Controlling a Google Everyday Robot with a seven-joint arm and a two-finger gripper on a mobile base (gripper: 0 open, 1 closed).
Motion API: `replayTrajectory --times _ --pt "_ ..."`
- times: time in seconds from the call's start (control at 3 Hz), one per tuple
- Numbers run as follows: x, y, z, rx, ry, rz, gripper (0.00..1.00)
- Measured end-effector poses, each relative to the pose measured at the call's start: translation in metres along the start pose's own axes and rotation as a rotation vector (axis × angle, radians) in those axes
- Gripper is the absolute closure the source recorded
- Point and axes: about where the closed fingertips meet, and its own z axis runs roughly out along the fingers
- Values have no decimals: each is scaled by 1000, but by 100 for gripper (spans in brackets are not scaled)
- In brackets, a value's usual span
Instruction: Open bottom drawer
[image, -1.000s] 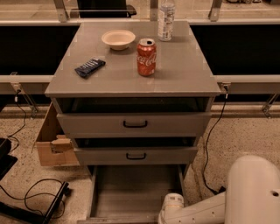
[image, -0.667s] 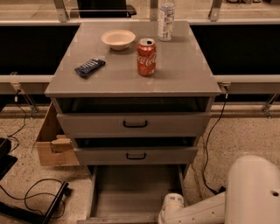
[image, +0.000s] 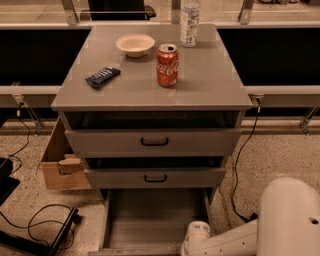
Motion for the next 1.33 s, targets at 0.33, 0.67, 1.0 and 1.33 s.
replayTrajectory --times 0.33,0.67,1.0,1.33 --pt "0 0 0 0 0 0 0" --pt "0 1 0 -2 0 0 0" --pt "27 33 3 -35 63 37 26" --pt "44 50 0 -53 99 67 49"
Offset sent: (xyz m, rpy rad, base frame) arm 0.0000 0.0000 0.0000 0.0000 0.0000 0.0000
